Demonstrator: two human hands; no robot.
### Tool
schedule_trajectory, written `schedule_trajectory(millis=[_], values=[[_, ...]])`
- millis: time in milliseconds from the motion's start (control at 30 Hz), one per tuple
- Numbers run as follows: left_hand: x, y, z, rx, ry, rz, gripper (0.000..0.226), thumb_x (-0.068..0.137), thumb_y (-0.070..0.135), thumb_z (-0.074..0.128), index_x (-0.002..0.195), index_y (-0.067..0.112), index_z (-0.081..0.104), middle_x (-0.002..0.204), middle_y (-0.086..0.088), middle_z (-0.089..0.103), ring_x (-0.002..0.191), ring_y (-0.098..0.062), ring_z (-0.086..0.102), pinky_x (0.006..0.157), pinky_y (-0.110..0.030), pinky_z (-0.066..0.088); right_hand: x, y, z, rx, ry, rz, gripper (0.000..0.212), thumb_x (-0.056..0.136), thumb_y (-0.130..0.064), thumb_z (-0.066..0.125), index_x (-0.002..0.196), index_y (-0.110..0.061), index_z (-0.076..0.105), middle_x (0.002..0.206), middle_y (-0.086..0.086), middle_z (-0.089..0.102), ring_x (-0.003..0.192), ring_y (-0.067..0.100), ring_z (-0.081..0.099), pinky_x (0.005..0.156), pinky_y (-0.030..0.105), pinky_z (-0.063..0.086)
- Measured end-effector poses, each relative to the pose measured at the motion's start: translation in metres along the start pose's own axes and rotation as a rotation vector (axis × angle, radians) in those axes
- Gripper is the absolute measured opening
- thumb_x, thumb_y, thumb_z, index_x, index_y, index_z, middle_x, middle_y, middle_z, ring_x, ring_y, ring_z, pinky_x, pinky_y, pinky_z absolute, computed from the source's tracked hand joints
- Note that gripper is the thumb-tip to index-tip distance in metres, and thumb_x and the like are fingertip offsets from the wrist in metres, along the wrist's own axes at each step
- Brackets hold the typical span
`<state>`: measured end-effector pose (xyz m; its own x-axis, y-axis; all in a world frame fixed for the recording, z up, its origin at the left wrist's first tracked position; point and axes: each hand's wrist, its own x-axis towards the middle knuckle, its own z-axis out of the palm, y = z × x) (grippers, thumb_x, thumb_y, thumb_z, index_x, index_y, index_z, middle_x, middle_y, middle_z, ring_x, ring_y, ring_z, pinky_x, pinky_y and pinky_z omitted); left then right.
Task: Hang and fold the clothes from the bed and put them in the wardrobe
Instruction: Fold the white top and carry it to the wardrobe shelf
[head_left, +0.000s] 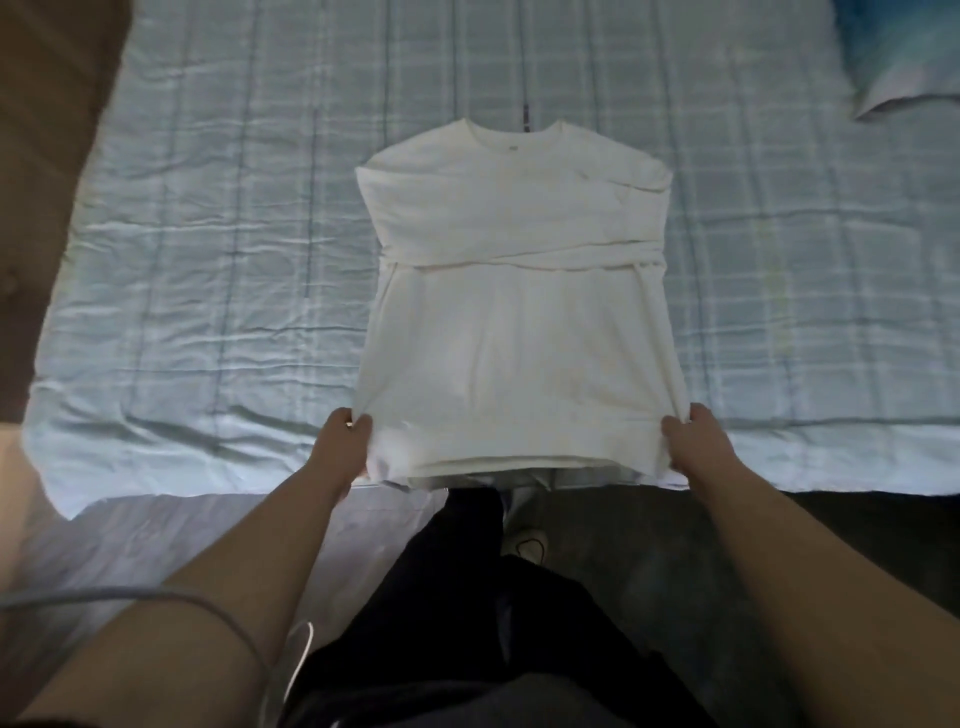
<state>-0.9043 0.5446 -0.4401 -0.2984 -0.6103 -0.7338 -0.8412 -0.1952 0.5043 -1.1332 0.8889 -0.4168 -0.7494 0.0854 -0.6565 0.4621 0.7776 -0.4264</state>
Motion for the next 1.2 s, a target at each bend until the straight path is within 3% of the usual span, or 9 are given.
schedule_trajectory(millis=[100, 200, 400, 533, 633, 767, 867, 1100, 1200], values=[[-0.012, -0.008, -0.015, -0.053, -0.002, 0.018, 0.031, 0.1, 0.023, 0.049, 0.128, 0.008, 0.047, 0.116, -0.015, 0.059, 0.095, -0.035, 0.063, 0.059, -0.036, 0.053, -0.016, 0.01, -0.011, 0.12, 0.002, -0.036, 0.032, 0.096, -0.019, 0.046, 0.125, -0.009, 0.053, 0.114, 0.017, 0.058, 0.102, 0.037, 0.057, 0.091, 0.053, 0.052], [-0.03, -0.019, -0.024, -0.009, 0.008, 0.067, 0.027, 0.098, 0.026, 0.053, 0.119, 0.009, 0.051, 0.11, -0.016, 0.063, 0.083, -0.028, 0.061, 0.059, -0.035, 0.049, -0.023, 0.024, -0.016, 0.205, -0.003, 0.006, 0.04, 0.09, -0.029, 0.047, 0.128, -0.018, 0.055, 0.121, 0.012, 0.059, 0.107, 0.037, 0.059, 0.093, 0.059, 0.052], [-0.056, -0.045, -0.026, -0.008, 0.048, 0.023, 0.027, 0.094, 0.024, 0.065, 0.115, 0.016, 0.049, 0.106, -0.012, 0.068, 0.082, -0.028, 0.064, 0.075, -0.041, 0.053, -0.04, 0.062, -0.019, 0.223, 0.085, 0.079, 0.037, 0.093, -0.028, 0.058, 0.123, -0.007, 0.062, 0.118, 0.019, 0.065, 0.103, 0.036, 0.063, 0.097, 0.053, 0.051], [-0.063, -0.038, -0.024, -0.131, 0.045, 0.004, 0.031, 0.091, 0.018, 0.069, 0.113, 0.015, 0.047, 0.086, -0.015, 0.066, 0.056, -0.019, 0.054, 0.053, -0.028, 0.047, -0.046, 0.062, -0.026, 0.276, 0.091, 0.112, 0.034, 0.092, -0.031, 0.061, 0.123, -0.017, 0.061, 0.121, 0.014, 0.062, 0.103, 0.032, 0.062, 0.096, 0.05, 0.052], [-0.052, -0.015, -0.033, -0.226, -0.021, 0.021, 0.019, 0.094, 0.018, 0.068, 0.107, 0.012, 0.055, 0.081, -0.013, 0.061, 0.053, -0.017, 0.05, 0.041, -0.02, 0.038, -0.045, 0.037, -0.037, 0.414, 0.053, 0.042, 0.038, 0.097, -0.029, 0.057, 0.135, -0.028, 0.053, 0.126, 0.003, 0.052, 0.108, 0.026, 0.057, 0.097, 0.043, 0.05], [-0.024, 0.029, -0.061, -0.536, -0.246, -0.021, 0.025, 0.091, 0.019, 0.071, 0.112, 0.008, 0.067, 0.112, -0.019, 0.069, 0.09, -0.029, 0.061, 0.073, -0.034, 0.049, -0.029, -0.015, -0.055, 0.628, -0.053, 0.004, 0.028, 0.101, -0.026, 0.054, 0.126, -0.032, 0.063, 0.126, 0.002, 0.062, 0.103, 0.02, 0.063, 0.076, 0.032, 0.057], [0.003, 0.072, -0.073, -0.656, -0.302, -0.019, 0.025, 0.093, 0.012, 0.066, 0.113, -0.002, 0.066, 0.104, -0.014, 0.071, 0.091, -0.02, 0.067, 0.082, -0.027, 0.056, -0.011, -0.068, -0.07, 0.762, -0.102, 0.043, 0.023, 0.103, -0.023, 0.05, 0.118, -0.022, 0.067, 0.111, 0.003, 0.066, 0.087, 0.015, 0.064, 0.054, 0.022, 0.053], [0.073, 0.188, -0.077, -1.017, -0.282, -0.143, 0.019, 0.09, -0.002, 0.064, 0.078, -0.004, 0.078, 0.099, -0.015, 0.074, 0.093, -0.018, 0.074, 0.075, -0.025, 0.061, 0.069, -0.185, -0.069, 1.186, -0.152, 0.155, 0.011, 0.1, -0.007, 0.052, 0.103, -0.007, 0.063, 0.108, 0.01, 0.062, 0.079, 0.013, 0.065, 0.052, 0.017, 0.051], [0.109, 0.23, -0.071, -1.119, -0.315, -0.146, 0.014, 0.085, 0.001, 0.069, 0.093, -0.006, 0.076, 0.11, -0.016, 0.073, 0.101, -0.021, 0.072, 0.088, -0.028, 0.058, 0.111, -0.23, -0.061, 1.347, -0.117, 0.219, 0.008, 0.096, -0.005, 0.061, 0.099, 0.001, 0.065, 0.1, 0.012, 0.07, 0.074, 0.017, 0.074, 0.057, 0.026, 0.058]])
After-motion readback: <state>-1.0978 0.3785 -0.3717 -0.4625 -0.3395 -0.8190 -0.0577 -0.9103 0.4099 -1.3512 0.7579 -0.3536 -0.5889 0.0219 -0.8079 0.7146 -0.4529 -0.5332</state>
